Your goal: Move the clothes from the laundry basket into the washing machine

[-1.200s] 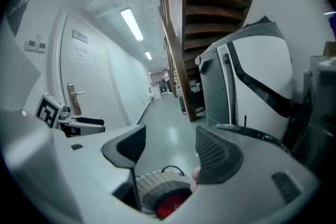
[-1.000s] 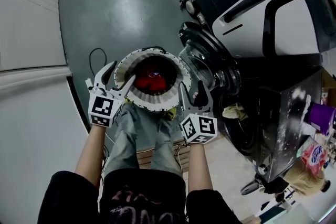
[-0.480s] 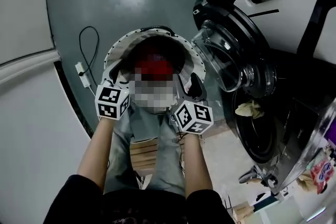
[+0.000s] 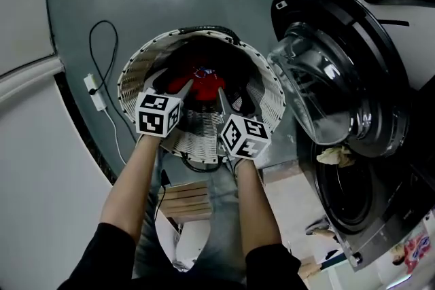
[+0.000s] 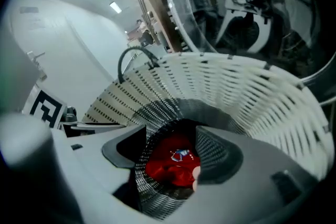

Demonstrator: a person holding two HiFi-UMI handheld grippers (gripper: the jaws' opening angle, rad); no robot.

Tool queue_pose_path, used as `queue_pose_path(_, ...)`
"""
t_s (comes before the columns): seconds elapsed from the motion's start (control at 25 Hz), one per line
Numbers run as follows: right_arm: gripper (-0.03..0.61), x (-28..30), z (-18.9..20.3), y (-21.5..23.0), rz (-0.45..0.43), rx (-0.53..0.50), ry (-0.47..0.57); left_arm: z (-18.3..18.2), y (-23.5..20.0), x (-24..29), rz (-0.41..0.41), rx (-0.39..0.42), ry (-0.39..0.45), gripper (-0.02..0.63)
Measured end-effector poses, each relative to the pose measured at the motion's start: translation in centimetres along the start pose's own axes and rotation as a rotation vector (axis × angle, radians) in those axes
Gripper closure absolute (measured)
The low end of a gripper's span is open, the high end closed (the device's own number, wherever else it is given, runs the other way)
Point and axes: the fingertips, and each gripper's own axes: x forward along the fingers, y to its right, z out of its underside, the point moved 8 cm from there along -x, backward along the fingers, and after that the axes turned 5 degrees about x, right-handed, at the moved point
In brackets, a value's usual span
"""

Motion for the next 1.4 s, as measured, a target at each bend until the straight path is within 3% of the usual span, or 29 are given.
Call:
queue_pose_path(0.44, 0.261, 11.0, 8.4, 5.9, 0.085, 0.089, -0.184, 7.6, -3.9, 11.8, -0.048, -0.136, -0.256, 0.328)
queue_pose_path(0.64, 0.255, 14.6, 11.5, 6.6, 0.099, 0.013, -0.250, 10.1, -4.6, 15.1, -0.042, -0.070, -0.309, 0.307)
queue_pose_path(1.0, 0.233, 20.3, 15.7, 8.9, 0.130, 0.014, -0.337, 13.0, -5.9, 20.2, -0.047, 0.027, -0.413, 0.252)
queue_pose_path(1.2, 0.227, 22.5, 16.7, 9.5, 0.130, 0.022, -0.336, 14.7, -6.8, 22.2, -0.069, -0.007, -0.452, 0.227)
queue_pose_path(1.32, 0.245, 23.6, 17.0, 10.2, 0.092, 0.053, -0.329, 15.1, -7.1, 23.4, -0.087, 0.008, -0.450, 0.258)
queue_pose_path(1.4, 0.297, 24.0, 16.4, 10.1, 0.051, 0.047, -0.319, 14.6, -6.7, 23.7, -0.053, 0.015, -0.439, 0.354)
